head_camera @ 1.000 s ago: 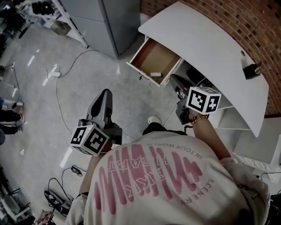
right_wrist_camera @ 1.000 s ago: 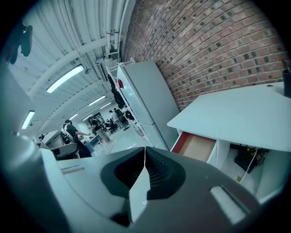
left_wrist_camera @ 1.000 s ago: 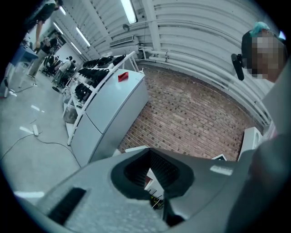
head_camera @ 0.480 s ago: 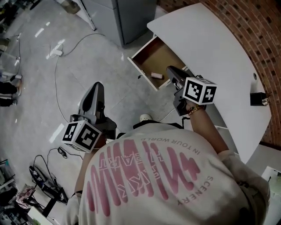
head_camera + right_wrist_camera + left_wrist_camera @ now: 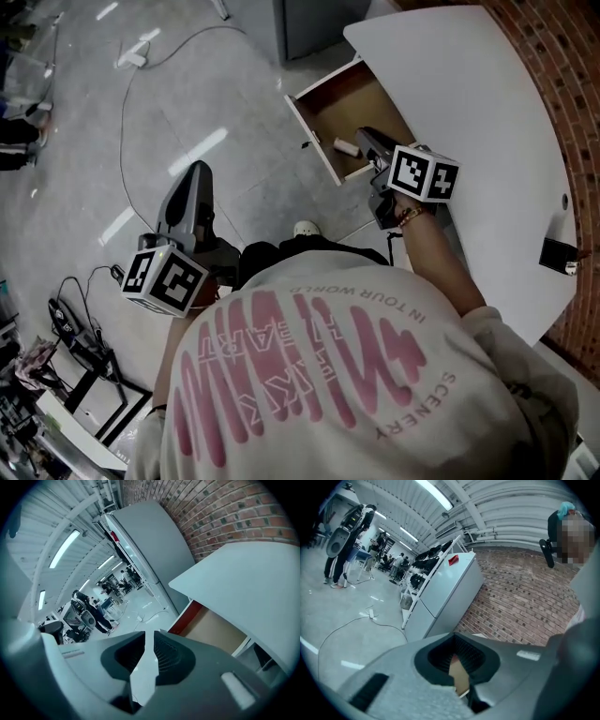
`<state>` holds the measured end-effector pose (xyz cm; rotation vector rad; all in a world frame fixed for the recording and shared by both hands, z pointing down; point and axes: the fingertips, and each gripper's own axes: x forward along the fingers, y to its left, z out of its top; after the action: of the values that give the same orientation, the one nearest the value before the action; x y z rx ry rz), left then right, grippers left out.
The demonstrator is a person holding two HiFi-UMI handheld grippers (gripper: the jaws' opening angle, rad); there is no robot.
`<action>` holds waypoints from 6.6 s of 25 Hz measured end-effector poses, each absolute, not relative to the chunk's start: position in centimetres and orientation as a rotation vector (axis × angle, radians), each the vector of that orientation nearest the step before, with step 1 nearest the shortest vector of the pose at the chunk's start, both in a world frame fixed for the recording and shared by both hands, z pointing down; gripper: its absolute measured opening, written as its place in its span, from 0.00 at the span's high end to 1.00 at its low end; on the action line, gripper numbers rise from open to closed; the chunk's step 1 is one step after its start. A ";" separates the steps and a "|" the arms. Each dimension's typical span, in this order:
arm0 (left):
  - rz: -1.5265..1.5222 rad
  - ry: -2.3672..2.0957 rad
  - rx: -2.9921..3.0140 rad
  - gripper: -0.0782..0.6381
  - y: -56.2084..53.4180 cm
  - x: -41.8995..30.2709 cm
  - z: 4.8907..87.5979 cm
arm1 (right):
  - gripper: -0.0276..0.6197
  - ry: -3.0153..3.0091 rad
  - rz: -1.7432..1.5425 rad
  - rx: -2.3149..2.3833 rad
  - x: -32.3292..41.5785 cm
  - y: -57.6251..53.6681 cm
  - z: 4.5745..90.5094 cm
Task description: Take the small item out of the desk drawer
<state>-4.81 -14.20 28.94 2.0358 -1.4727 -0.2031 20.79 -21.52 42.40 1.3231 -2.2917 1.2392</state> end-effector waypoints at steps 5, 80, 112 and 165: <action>-0.131 -1.505 1.985 0.89 -14.9 -5.7 30.7 | 0.84 -2.233 1.291 1.286 20.2 -23.3 45.6; 0.065 -1.648 1.477 0.89 -8.3 -14.0 48.2 | 0.65 -1.481 0.908 0.592 21.6 -25.2 77.5; 0.050 -1.574 1.425 0.89 -7.6 -12.4 51.3 | 0.68 -1.403 0.823 0.584 22.6 -24.7 79.2; 0.002 -1.479 1.620 0.89 -7.7 -14.2 45.9 | 0.77 -1.482 0.866 0.934 20.9 -25.7 69.9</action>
<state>-14.21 -7.66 45.95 1.6203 -1.4792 0.0019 20.88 -25.72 69.91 0.9343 -1.4820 0.8656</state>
